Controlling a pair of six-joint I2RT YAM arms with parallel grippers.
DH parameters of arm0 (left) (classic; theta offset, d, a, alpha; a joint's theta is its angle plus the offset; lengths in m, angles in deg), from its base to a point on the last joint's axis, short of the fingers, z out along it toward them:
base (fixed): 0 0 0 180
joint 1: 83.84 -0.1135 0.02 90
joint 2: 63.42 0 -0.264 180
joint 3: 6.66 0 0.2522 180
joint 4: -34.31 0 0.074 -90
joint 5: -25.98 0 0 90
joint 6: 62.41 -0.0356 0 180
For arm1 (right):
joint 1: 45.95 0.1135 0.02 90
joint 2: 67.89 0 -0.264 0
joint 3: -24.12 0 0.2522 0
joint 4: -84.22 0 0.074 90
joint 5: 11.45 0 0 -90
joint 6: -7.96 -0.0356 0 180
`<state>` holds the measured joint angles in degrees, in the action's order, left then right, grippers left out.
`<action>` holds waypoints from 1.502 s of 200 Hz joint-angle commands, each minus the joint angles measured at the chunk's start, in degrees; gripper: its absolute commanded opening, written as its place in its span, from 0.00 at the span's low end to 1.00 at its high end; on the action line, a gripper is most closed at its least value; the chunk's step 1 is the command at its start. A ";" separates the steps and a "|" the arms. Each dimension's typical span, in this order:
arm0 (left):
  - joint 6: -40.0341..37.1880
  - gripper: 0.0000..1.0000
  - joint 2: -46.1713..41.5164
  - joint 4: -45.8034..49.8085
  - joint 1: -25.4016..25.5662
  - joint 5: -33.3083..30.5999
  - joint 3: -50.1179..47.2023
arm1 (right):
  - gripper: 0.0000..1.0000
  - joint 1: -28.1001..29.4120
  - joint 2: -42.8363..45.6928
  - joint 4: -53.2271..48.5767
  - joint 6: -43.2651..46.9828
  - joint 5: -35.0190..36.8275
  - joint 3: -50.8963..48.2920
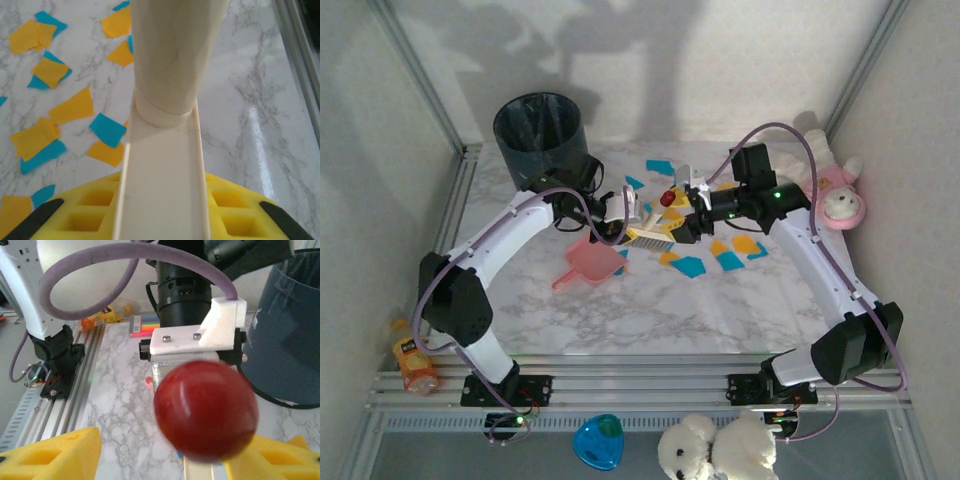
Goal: Sweep away the paper scraps from the table
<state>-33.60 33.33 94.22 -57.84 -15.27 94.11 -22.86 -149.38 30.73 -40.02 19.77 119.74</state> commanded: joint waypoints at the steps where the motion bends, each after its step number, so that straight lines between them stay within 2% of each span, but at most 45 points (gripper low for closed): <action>1: -3.59 0.15 0.72 4.64 -0.14 3.80 2.27 | 0.63 1.40 -0.76 -2.75 2.43 -3.26 2.30; 37: -4.35 0.16 1.74 5.72 -0.03 5.26 3.49 | 0.56 3.08 -2.00 -2.92 2.39 -3.55 3.03; 92: -3.89 0.16 1.86 5.38 -0.04 5.65 3.60 | 0.38 3.71 -2.14 0.19 -0.55 -3.03 1.50; 168: -5.94 0.15 3.98 9.00 -0.25 7.20 6.72 | 0.41 4.41 -2.96 -2.27 1.54 -3.97 1.98; 184: -5.05 0.15 4.00 8.24 -0.38 7.16 6.83 | 0.37 4.45 -3.14 -0.67 -0.22 -2.86 1.74; 200: -4.73 0.17 3.93 7.82 -0.42 7.15 6.85 | 0.26 4.42 -2.73 2.55 -3.61 -1.18 0.84; 217: -4.22 0.25 3.60 6.86 -0.45 7.01 6.49 | 0.15 4.41 -1.73 7.95 -8.90 2.25 -0.98; 232: -2.41 0.49 2.73 3.93 -0.50 6.39 5.34 | 0.08 4.42 -0.68 12.33 -13.59 6.09 -2.65; 249: -1.00 0.62 0.69 -0.40 -0.58 5.61 2.88 | 0.05 4.36 0.71 17.29 -19.80 10.98 -4.43; 272: 4.48 0.72 -3.02 -8.51 -1.03 3.51 -0.60 | 0.03 4.37 2.06 20.82 -27.35 19.17 -5.66; 300: 12.79 0.75 -7.70 -17.13 -1.13 -3.29 -5.38 | 0.02 3.90 3.52 23.45 -34.80 28.97 -7.26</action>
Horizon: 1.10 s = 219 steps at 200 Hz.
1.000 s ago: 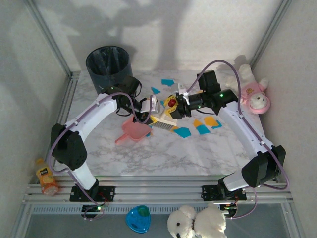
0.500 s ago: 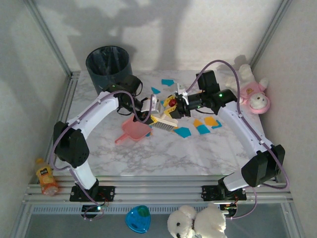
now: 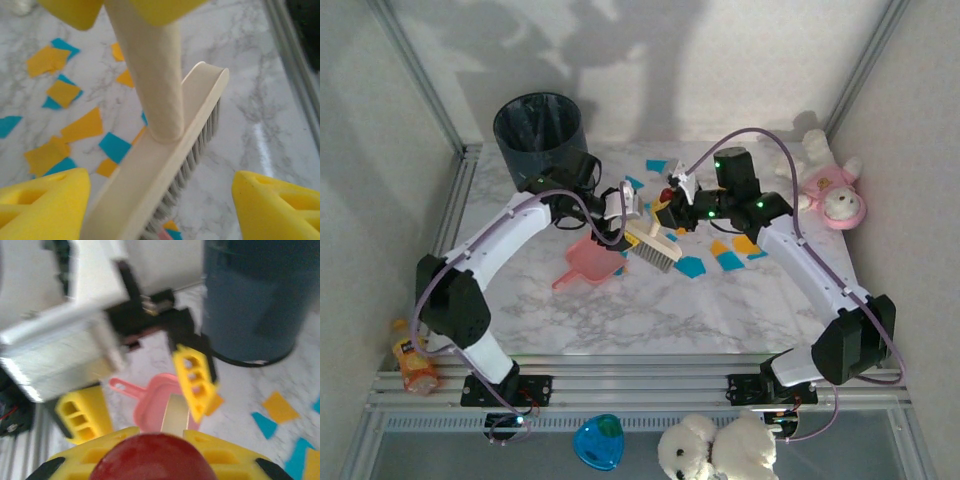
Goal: Sweep away the paper scraps from the table
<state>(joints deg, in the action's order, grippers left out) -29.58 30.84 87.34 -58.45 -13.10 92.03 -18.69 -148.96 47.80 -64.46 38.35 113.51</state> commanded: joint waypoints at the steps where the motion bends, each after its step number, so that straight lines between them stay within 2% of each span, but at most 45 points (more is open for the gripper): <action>1: 9.24 0.75 -5.39 -10.56 -0.56 -5.73 -3.51 | 0.02 -0.32 3.20 6.52 -10.54 10.67 -1.11; 19: 17.66 0.73 -9.15 -18.67 -0.51 -12.31 -8.31 | 0.01 -0.73 4.55 9.03 -13.14 13.91 -3.60; 46: 30.63 0.72 -15.57 -31.40 -0.57 -26.30 -15.70 | 0.00 -1.03 6.99 11.91 -14.97 17.63 -7.23; 67: 35.94 0.71 -18.32 -32.56 -0.60 -34.98 -17.40 | 0.00 -1.54 8.28 14.44 -15.94 19.54 -9.98; 80: 41.05 0.82 -18.75 -34.06 -1.34 -40.97 -18.48 | 0.00 -1.84 8.93 15.30 -16.58 20.47 -11.21; 97: 42.93 0.98 -18.96 -34.01 -3.42 -37.67 -20.66 | 0.00 -2.36 9.95 16.62 -17.51 21.84 -13.37; 111: 43.70 0.99 -18.82 -32.27 -3.96 -37.88 -21.29 | 0.00 -2.89 10.81 17.41 -18.10 21.80 -15.03; 151: 46.62 1.00 -17.13 -24.50 -3.94 -48.51 -21.25 | 0.00 -3.95 12.63 15.84 -17.87 21.99 -16.92; 180: 44.30 0.99 -17.00 -18.31 -3.99 -47.16 -22.58 | 0.00 -3.97 13.27 12.02 -17.09 23.56 -16.19; 197: 41.43 0.92 -17.47 -14.54 -4.02 -45.47 -24.35 | 0.00 -3.94 13.78 10.44 -16.81 24.06 -16.04; 219: 36.15 0.90 -19.44 -9.95 -3.86 -41.30 -28.18 | 0.00 -3.93 14.15 9.07 -16.12 24.65 -15.96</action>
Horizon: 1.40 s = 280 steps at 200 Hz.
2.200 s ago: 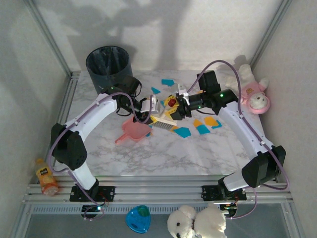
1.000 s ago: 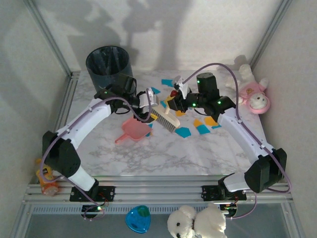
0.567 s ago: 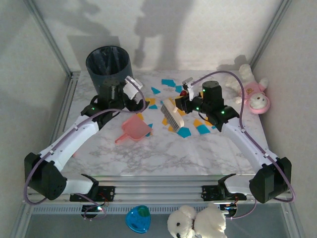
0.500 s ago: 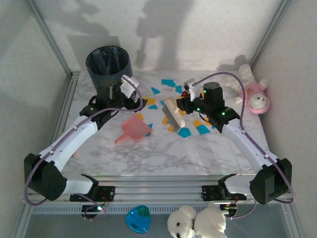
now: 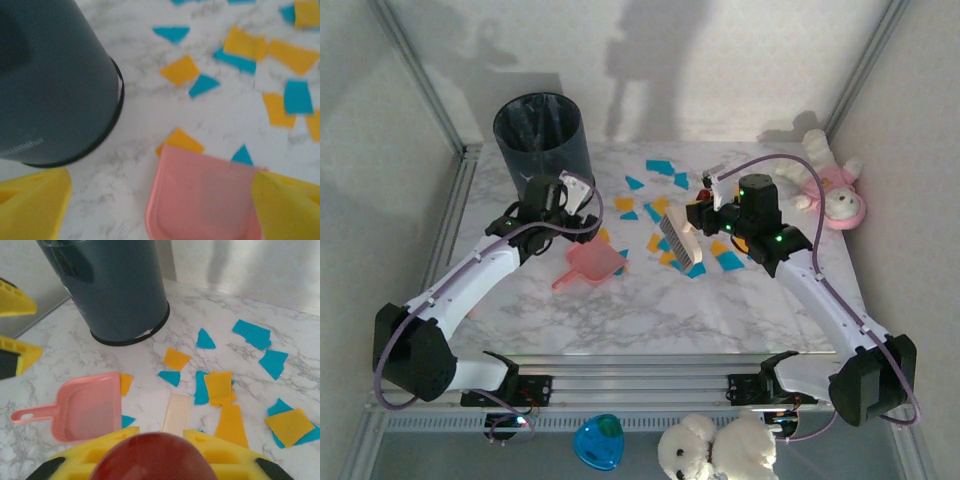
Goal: Sweep away the paper scraps from the table
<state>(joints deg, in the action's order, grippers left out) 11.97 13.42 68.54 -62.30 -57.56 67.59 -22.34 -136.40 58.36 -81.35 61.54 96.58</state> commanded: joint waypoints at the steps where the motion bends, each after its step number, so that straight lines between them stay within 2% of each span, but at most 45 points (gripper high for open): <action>1: -5.48 0.90 -2.12 9.00 -0.01 3.27 -3.90 | 0.00 -0.30 1.56 -1.59 0.79 1.46 0.98; 41: -7.18 0.91 -6.78 11.99 0.08 2.77 -10.46 | 0.00 -0.31 1.83 -2.39 1.73 1.60 1.38; 58: -5.48 0.91 -8.27 8.91 0.24 0.32 -14.01 | 0.00 -0.28 1.59 -2.51 1.77 1.12 1.68; 74: -0.68 0.89 -9.26 4.42 0.52 -2.68 -16.18 | 0.00 -0.27 1.39 -2.47 1.60 0.32 2.01; 90: 0.65 0.90 -10.45 1.92 0.52 -0.31 -18.41 | 0.00 -0.32 1.26 -2.48 1.25 -0.24 2.30; 101: -0.40 0.91 -11.23 1.63 0.47 1.38 -19.82 | 0.00 -0.31 1.26 -2.46 1.29 -0.40 2.46; 124: -1.95 0.96 -11.51 3.16 0.49 -0.04 -21.70 | 0.00 -0.30 1.29 -3.10 1.64 -0.48 2.82; 178: -5.18 0.94 -7.23 5.83 -0.18 0.44 -22.26 | 0.00 -0.28 1.26 -3.53 1.78 -0.65 3.53; 250: -8.31 0.78 -2.28 2.91 -4.22 5.32 -22.64 | 0.00 -0.31 0.92 -3.57 1.68 -1.69 3.88; 280: -10.56 0.69 -0.36 2.94 -4.75 11.16 -22.70 | 0.00 -0.31 0.46 -3.47 1.73 -1.73 3.97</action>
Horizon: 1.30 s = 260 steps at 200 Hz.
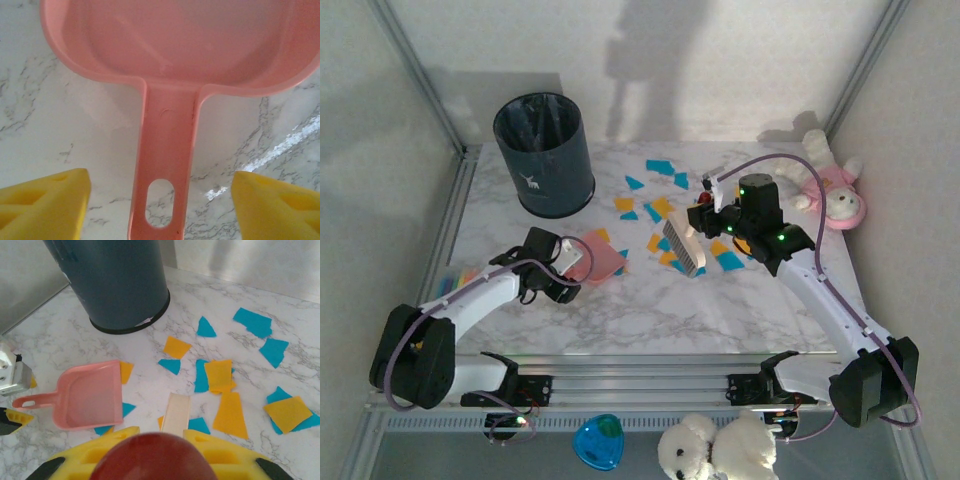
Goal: Sweep away the paper scraps from the table
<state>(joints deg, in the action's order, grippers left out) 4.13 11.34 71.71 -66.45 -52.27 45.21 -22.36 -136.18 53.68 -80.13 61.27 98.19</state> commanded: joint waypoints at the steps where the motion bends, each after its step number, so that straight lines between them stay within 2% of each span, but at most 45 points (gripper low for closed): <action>1: -2.77 0.69 1.80 -0.20 -0.60 6.03 -0.27 | 0.00 -0.30 0.25 1.22 0.48 -1.41 2.35; 43: -3.29 0.61 4.46 -1.23 -0.55 6.20 -0.25 | 0.00 -0.23 -0.17 1.36 0.11 -1.88 2.44; 68: -5.11 0.60 5.25 -0.98 -0.68 6.68 -0.05 | 0.00 -0.27 -0.44 0.91 0.22 -2.05 2.94; 127: -5.72 0.37 6.97 -1.49 -0.70 5.14 0.12 | 0.00 -0.28 -0.37 0.34 0.35 -1.87 2.97; 144: -5.89 0.28 6.35 -1.47 -0.69 4.60 0.40 | 0.00 -0.26 -0.48 0.32 0.28 -1.88 2.88; 173: -6.41 0.19 4.05 -0.24 -0.59 4.42 1.13 | 0.00 -0.27 -0.25 0.32 0.28 -1.80 2.69; 215: -6.22 0.17 -0.65 7.09 -0.29 3.16 6.22 | 0.00 -0.28 -0.51 1.11 -0.99 -1.87 2.53; 260: -6.13 0.19 -6.99 14.20 -0.34 -0.17 12.51 | 0.00 -0.30 -3.40 5.03 -6.32 -2.74 2.66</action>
<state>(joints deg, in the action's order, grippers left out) -1.40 8.13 79.73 -66.69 -49.67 53.91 -22.36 -137.95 54.42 -82.47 60.27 98.96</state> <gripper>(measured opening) 0.276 0.256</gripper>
